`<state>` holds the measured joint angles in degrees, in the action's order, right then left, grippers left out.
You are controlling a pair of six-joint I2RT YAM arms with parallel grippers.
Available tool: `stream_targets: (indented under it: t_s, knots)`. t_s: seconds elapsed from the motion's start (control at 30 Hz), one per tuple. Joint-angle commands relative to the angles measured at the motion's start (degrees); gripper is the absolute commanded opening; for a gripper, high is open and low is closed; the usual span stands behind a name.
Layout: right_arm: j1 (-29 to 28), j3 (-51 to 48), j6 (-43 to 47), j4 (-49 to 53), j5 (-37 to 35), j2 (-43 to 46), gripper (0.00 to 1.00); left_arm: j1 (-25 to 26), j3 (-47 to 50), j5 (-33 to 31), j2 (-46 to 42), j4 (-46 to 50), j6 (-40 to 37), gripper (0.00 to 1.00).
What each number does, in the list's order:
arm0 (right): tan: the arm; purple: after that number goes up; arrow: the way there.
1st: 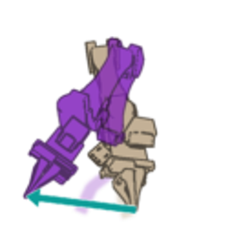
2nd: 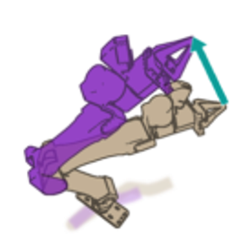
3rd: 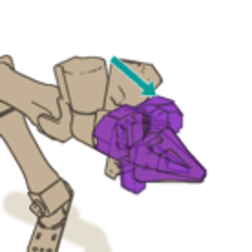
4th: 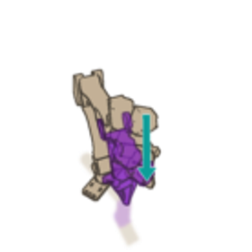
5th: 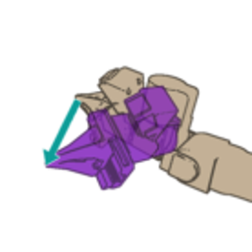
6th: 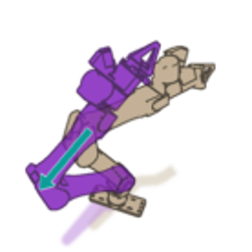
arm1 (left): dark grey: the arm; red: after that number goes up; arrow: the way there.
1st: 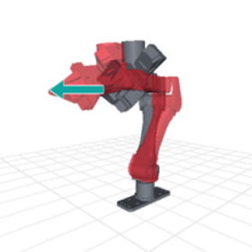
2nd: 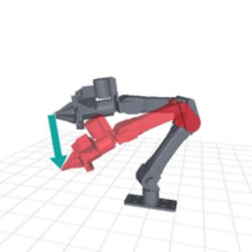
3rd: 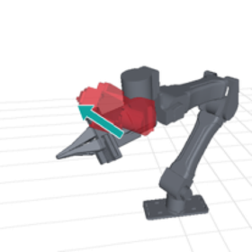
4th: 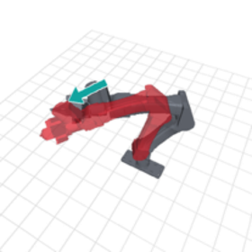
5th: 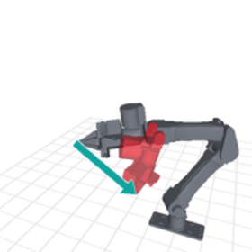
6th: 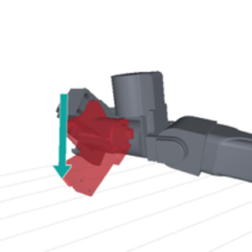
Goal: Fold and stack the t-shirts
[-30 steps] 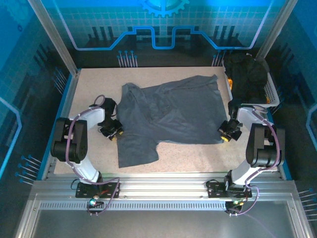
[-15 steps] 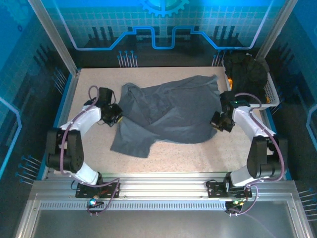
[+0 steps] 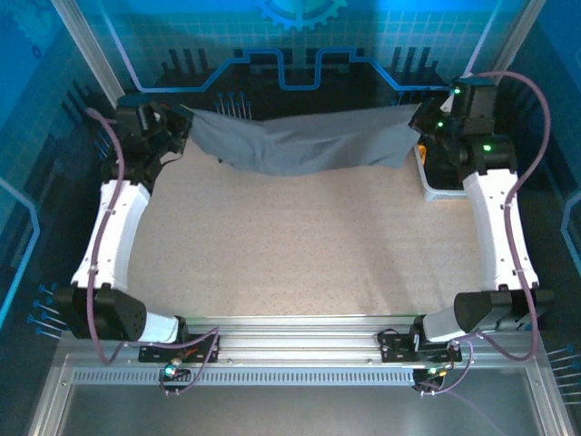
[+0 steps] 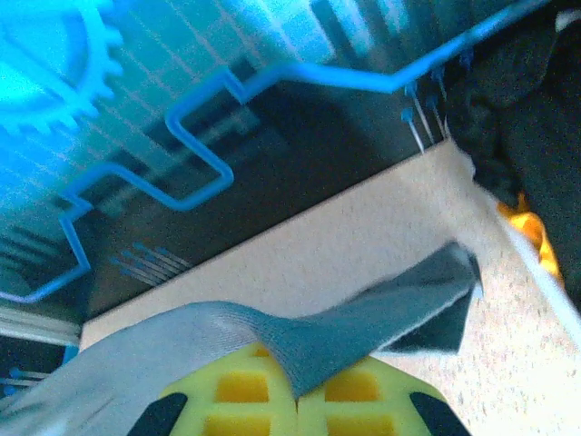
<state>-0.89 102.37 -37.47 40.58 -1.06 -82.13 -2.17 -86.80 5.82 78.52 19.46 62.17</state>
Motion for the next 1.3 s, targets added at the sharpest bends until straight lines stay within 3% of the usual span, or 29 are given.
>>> stream_targets:
  t_s: [0.0,0.23,0.37,0.5,0.6,0.83,1.0,1.13,1.27]
  knots:
    - [3.0,2.3,-1.4,-3.6,1.0,4.9,0.00,-2.3,-3.9,-1.3,-5.6,-5.2,3.0,0.00]
    - [6.8,1.9,-5.2,-9.3,2.4,12.3,0.00,-5.1,-12.9,-6.4,-9.9,-3.7,2.4,0.00]
    - [6.9,3.9,-7.2,-11.0,4.3,9.7,0.00,-5.6,-19.5,-5.9,-5.5,0.5,3.2,0.00]
    - [6.6,7.9,-9.7,-14.2,7.8,2.9,0.00,-6.5,-21.9,-1.0,2.1,-0.2,7.7,0.00]
    - [6.4,15.8,-10.1,-14.2,11.4,-5.0,0.00,-7.6,-26.3,4.5,9.7,-1.9,10.0,0.00]
    - [6.3,39.6,-12.2,-9.2,18.1,-25.4,0.00,-10.1,-47.5,14.3,29.4,-0.7,12.3,0.00]
    - [6.7,57.8,-14.4,-4.2,18.4,-34.9,0.00,-11.5,-64.9,16.0,38.7,0.4,15.9,0.00]
    - [8.2,59.7,-15.8,-2.5,16.6,-33.6,0.00,-12.9,-69.3,14.2,36.5,1.5,16.5,0.00]
    - [10.3,51.4,-15.1,1.1,12.1,-26.0,0.00,-13.6,-65.4,10.6,27.9,7.4,10.4,0.00]
